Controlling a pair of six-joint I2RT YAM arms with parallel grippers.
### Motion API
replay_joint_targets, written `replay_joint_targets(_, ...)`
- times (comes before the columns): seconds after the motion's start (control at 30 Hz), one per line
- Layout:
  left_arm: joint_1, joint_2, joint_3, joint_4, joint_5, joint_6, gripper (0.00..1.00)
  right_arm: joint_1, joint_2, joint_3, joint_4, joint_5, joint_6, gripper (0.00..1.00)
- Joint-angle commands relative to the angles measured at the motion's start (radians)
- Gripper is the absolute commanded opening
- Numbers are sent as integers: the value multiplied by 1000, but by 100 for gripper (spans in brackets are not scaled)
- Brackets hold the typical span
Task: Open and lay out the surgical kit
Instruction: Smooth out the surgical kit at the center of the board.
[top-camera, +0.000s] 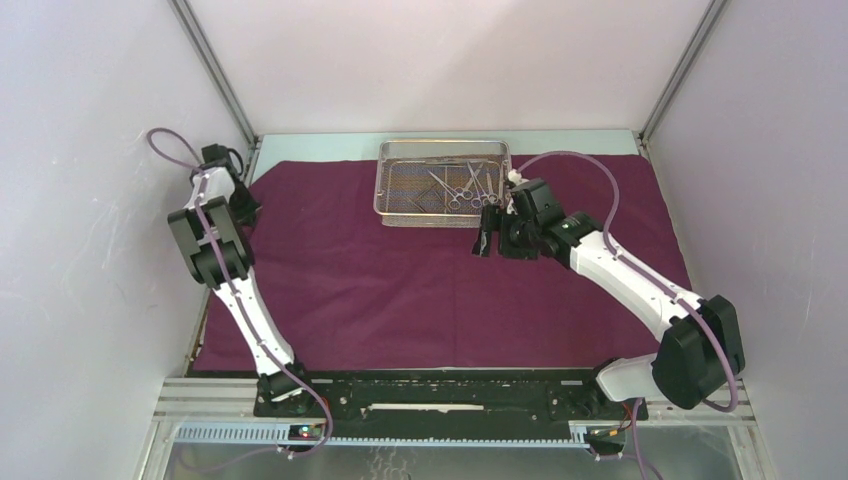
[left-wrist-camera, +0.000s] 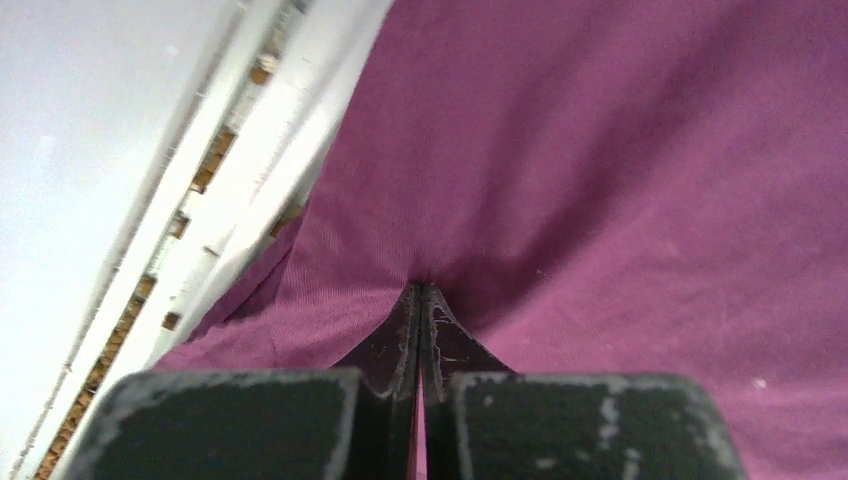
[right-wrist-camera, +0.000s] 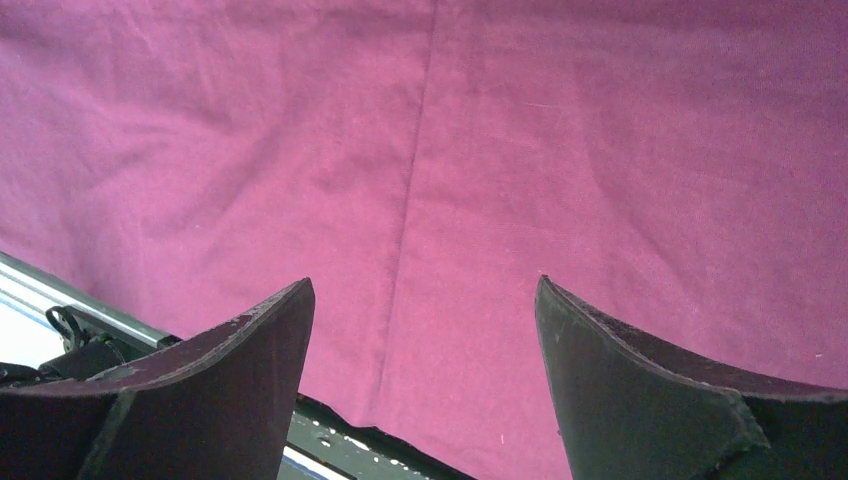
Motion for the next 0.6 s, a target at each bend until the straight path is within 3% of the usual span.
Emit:
replay_joint_targets(0.0,-65,-65,-27,-35,52,-28,0,7,-42,-10,23,20,5,89)
replay_joint_targets(0.27,-158,-103,-39,-80,83,-10,0,9,-41,-20,35,26,19,89)
replay_joint_targets(0.57,-268,-282,-249,-16,85,-13,0,29,-42,-32,55,36,44,89)
